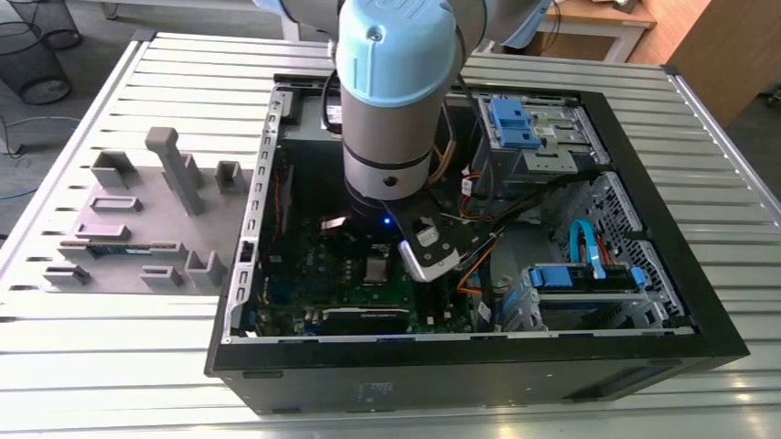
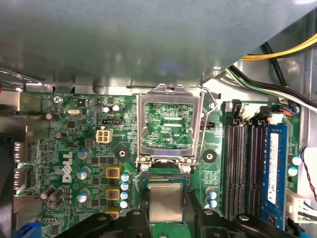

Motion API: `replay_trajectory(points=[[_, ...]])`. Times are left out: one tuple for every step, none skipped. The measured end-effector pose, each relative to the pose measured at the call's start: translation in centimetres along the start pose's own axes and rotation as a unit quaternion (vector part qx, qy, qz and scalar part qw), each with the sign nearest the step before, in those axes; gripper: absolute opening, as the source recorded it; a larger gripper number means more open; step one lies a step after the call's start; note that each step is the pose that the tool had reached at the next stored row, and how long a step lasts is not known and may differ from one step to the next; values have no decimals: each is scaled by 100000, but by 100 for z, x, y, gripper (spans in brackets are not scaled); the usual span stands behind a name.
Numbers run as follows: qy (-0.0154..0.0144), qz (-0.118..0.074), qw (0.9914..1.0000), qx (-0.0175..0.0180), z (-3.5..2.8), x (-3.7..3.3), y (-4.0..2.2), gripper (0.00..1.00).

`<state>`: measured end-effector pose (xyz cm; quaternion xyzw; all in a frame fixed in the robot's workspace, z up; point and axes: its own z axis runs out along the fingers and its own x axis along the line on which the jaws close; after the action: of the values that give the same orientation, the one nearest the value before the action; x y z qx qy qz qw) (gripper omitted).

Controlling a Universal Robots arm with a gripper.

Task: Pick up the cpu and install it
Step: 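Place the cpu into insertion slot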

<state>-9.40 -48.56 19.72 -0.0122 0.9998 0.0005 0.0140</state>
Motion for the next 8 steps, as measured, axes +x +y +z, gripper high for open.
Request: replay_trajectory(points=[[-2, 46, 100000, 5, 0, -6, 0, 40], [2, 67, 100000, 9, 0, -10, 0, 40], [14, 69, 100000, 24, -6, -11, 0, 40], [23, 75, 100000, 20, -15, -12, 0, 40], [26, 67, 100000, 16, -22, -14, 0, 40], [25, 68, 100000, 8, -21, -14, 1, 40], [25, 66, 100000, 8, -22, -14, 1, 40], [28, 67, 100000, 13, -24, -14, 0, 40]])
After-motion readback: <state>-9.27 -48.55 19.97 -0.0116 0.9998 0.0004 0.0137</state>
